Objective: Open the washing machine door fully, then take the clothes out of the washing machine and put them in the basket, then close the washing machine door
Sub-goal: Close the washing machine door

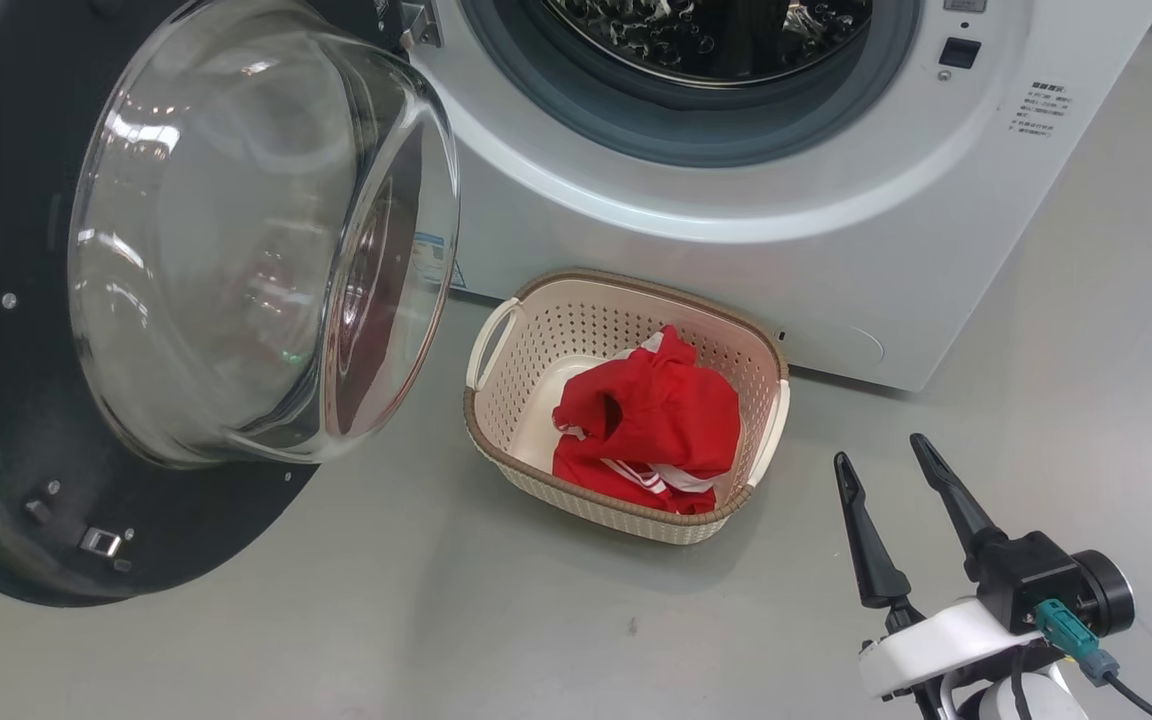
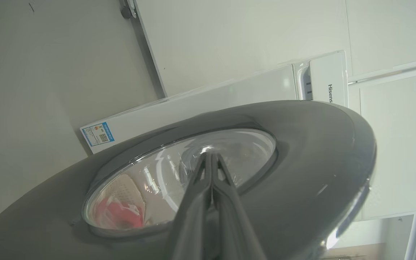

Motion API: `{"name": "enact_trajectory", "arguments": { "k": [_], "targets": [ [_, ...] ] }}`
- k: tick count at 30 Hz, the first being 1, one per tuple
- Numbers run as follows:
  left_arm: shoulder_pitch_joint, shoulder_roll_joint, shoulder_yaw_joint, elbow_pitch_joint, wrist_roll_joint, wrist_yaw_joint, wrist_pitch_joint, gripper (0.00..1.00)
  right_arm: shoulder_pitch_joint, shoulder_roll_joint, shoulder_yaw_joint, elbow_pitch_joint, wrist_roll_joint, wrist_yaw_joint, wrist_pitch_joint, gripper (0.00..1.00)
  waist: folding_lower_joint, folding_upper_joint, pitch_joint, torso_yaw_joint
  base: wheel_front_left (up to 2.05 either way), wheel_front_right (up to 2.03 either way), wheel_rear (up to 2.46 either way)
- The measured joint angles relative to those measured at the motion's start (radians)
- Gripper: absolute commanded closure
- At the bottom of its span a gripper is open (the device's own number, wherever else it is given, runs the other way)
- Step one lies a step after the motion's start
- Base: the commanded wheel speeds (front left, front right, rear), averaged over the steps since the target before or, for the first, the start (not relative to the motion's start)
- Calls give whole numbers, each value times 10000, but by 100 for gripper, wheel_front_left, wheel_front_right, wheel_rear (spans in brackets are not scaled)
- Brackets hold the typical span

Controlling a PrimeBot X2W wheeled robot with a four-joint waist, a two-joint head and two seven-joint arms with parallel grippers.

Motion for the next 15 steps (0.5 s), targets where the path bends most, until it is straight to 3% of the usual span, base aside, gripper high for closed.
{"name": "enact_trajectory", "arguments": {
  "k": [15],
  "targets": [
    [755,-416,-115,-1910,-744,-140,1137,100,-99,17,36,-81,2,-42,0,0,0,0,170,-365,0,0,0]
  ]
}}
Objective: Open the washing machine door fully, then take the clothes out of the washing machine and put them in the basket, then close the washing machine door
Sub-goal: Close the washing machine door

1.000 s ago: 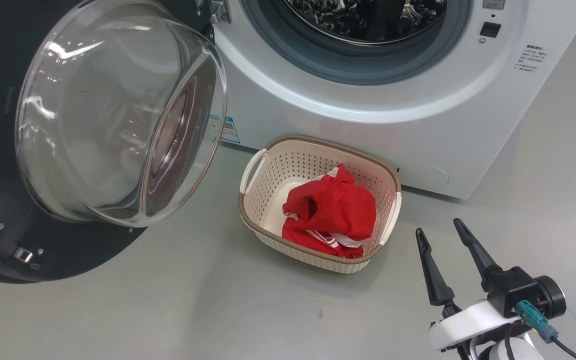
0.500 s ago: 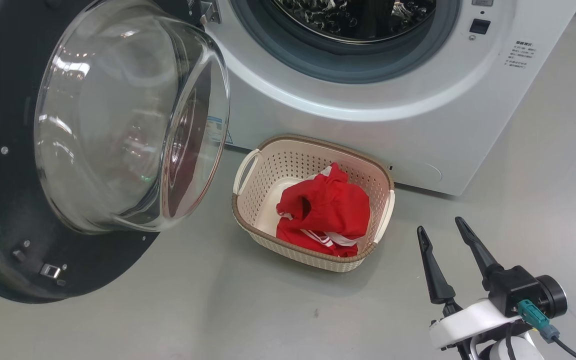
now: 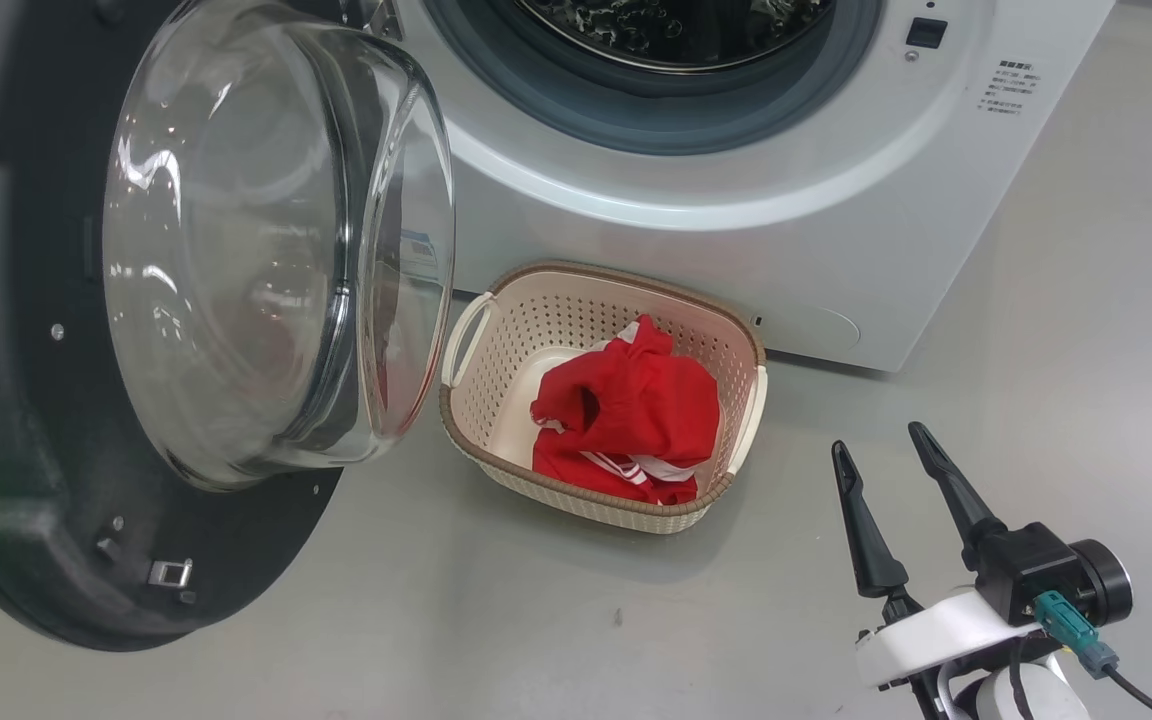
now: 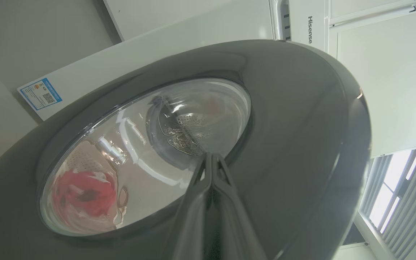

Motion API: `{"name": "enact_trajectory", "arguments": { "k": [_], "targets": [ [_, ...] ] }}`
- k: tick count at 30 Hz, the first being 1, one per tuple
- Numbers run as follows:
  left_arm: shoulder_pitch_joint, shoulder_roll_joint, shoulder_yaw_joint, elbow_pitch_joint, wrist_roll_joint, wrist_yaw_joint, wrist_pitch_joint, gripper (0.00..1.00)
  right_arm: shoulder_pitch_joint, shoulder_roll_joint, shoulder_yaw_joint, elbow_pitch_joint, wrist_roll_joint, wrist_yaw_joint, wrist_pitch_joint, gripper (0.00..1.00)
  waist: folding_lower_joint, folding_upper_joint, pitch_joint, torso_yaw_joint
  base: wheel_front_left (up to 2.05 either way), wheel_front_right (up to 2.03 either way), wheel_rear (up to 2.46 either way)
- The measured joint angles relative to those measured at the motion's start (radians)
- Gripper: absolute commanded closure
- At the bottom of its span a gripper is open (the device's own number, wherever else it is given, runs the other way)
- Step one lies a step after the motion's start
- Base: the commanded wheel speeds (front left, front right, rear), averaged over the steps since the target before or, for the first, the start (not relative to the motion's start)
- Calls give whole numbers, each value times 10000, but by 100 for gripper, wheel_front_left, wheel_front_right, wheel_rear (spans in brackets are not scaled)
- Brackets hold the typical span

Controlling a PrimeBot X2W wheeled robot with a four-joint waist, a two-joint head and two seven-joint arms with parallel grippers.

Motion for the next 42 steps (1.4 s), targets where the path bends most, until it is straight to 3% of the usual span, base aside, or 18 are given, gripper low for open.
{"name": "enact_trajectory", "arguments": {
  "k": [21,42],
  "targets": [
    [1183,-470,-621,-2382,-146,-2,901,100,-494,52,98,-67,224,-40,0,0,0,0,198,-1303,0,0,0],
    [1353,-802,-1321,-2865,497,-2,976,100,-793,98,324,-50,451,-48,0,0,0,0,326,-3052,0,0,0]
  ]
}}
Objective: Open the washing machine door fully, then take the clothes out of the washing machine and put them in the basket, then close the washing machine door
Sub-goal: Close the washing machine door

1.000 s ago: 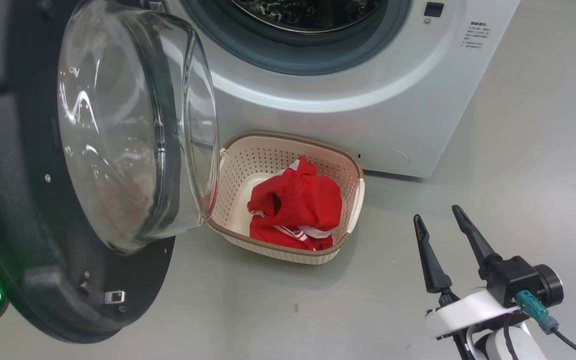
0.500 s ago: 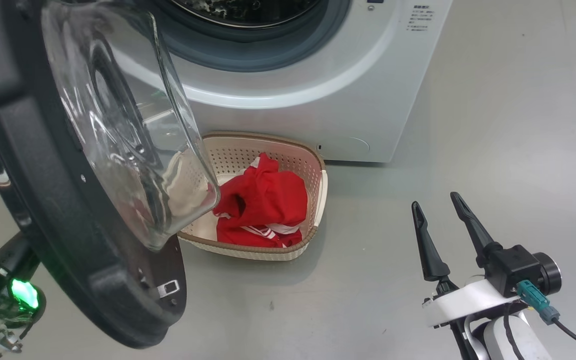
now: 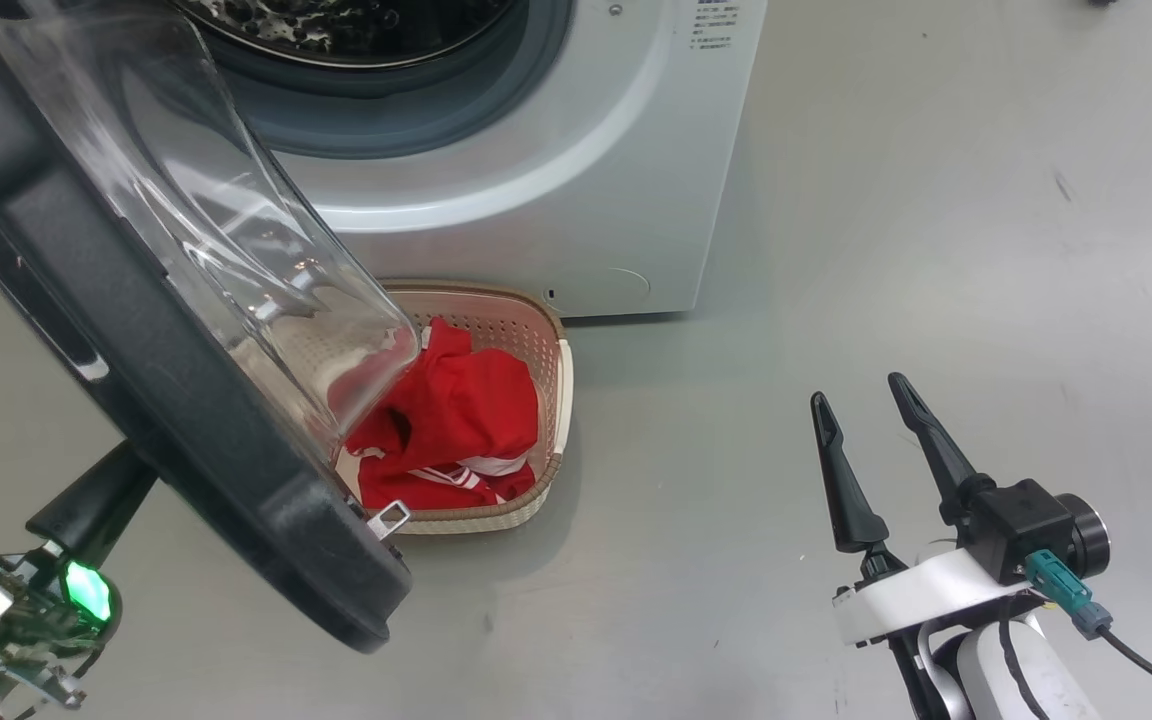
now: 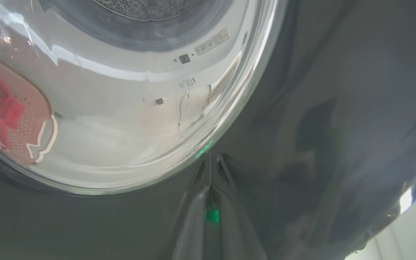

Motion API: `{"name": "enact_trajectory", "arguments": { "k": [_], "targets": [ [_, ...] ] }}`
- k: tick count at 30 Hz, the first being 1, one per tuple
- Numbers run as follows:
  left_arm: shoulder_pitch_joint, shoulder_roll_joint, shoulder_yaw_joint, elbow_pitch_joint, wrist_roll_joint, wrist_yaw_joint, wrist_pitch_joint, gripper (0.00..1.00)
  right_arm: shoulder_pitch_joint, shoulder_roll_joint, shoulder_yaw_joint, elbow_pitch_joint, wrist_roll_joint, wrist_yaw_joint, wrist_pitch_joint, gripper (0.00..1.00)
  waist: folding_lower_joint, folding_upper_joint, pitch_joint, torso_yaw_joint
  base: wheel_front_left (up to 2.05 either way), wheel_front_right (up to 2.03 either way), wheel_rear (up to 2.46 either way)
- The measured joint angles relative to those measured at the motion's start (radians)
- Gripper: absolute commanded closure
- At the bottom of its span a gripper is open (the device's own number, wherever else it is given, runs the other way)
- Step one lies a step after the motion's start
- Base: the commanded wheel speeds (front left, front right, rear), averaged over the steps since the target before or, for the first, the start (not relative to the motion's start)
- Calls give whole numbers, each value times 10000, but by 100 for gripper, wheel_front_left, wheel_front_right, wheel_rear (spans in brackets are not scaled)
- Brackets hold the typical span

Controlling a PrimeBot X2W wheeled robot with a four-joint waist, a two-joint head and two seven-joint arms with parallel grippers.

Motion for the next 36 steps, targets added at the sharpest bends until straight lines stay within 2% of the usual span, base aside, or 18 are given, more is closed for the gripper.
{"name": "enact_trajectory", "arguments": {
  "k": [11,18,24,31,36],
  "targets": [
    [-221,-483,-318,203,186,0,-443,100,-8,19,311,36,431,-33,0,0,0,0,82,-934,0,0,0],
    [-714,-803,-650,447,677,0,-686,100,-32,21,397,36,441,-86,0,0,0,0,198,-1404,0,0,0],
    [-1253,-1112,-736,805,832,0,-1110,100,-182,21,397,8,504,-169,0,0,0,0,383,-1657,0,0,0],
    [-1992,-1220,-775,1350,1896,0,-1824,100,-306,21,397,-105,525,-186,0,0,0,0,688,-1867,0,0,0],
    [-2567,-1473,-855,1739,2249,-2,-2307,100,-481,23,403,-159,529,-188,0,0,0,0,913,-1945,0,0,0]
  ]
}}
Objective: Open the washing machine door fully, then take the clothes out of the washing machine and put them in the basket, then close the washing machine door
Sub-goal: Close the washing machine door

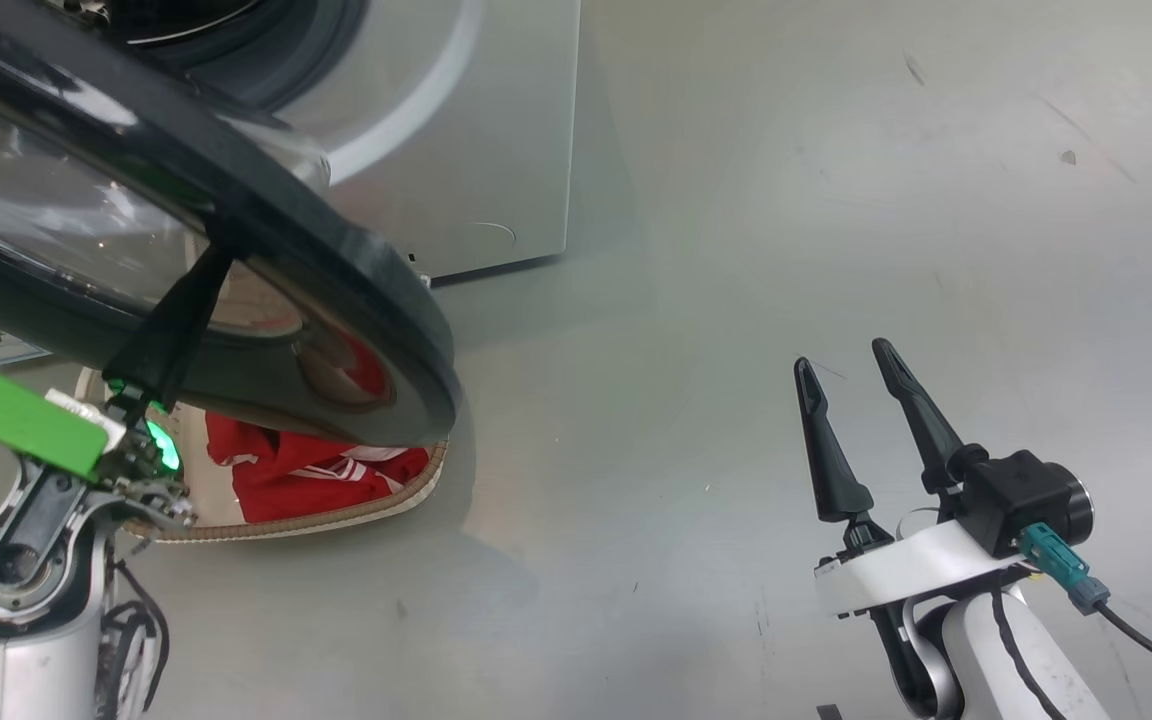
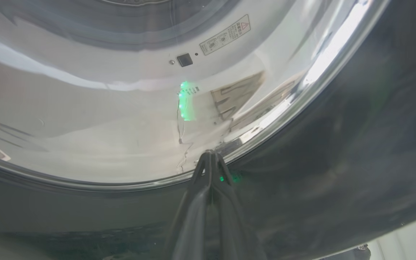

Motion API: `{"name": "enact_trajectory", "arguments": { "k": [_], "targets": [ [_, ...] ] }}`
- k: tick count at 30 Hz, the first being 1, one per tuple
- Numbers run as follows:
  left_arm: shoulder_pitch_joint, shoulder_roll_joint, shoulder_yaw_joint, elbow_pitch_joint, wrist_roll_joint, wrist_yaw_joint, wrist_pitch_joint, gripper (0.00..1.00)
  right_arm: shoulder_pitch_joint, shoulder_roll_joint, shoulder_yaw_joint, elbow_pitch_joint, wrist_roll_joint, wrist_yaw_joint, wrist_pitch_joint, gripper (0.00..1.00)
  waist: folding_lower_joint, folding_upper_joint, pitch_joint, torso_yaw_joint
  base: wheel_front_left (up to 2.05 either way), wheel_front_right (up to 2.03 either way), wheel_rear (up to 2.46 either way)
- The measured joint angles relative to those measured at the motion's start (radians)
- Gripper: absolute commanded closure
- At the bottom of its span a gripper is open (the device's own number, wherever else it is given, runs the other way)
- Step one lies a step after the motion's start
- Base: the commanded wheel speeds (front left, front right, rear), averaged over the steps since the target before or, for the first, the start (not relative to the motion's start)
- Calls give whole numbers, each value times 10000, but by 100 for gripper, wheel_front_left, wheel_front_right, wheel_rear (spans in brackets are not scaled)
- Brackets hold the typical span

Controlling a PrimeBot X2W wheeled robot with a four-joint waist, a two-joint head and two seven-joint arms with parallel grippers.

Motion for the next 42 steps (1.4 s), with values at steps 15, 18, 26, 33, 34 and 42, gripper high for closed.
{"name": "enact_trajectory", "arguments": {
  "k": [15,18,26,33,34,42],
  "targets": [
    [-1766,-297,-73,1327,953,0,-1204,100,-397,-2,274,-13,215,2,0,0,0,0,481,-382,0,0,0],
    [-2112,-313,-67,1599,1043,0,-1442,100,-520,-2,328,-13,366,2,0,0,0,0,556,-513,0,0,0],
    [-3057,-378,-86,2504,1536,0,-1994,100,-676,0,537,29,527,-8,0,0,0,0,689,-933,0,0,0],
    [-3736,-541,-151,3181,1542,0,-2351,100,-696,-2,533,44,527,-84,0,0,0,0,671,-1057,0,0,0],
    [-3787,-543,-159,3235,1559,0,-2414,100,-697,-2,546,48,527,-84,0,0,0,0,663,-1062,0,0,0],
    [-3873,-571,-268,3532,1561,0,-2518,100,-697,-4,510,115,522,-163,0,0,0,0,510,-997,0,0,0]
  ]
}}
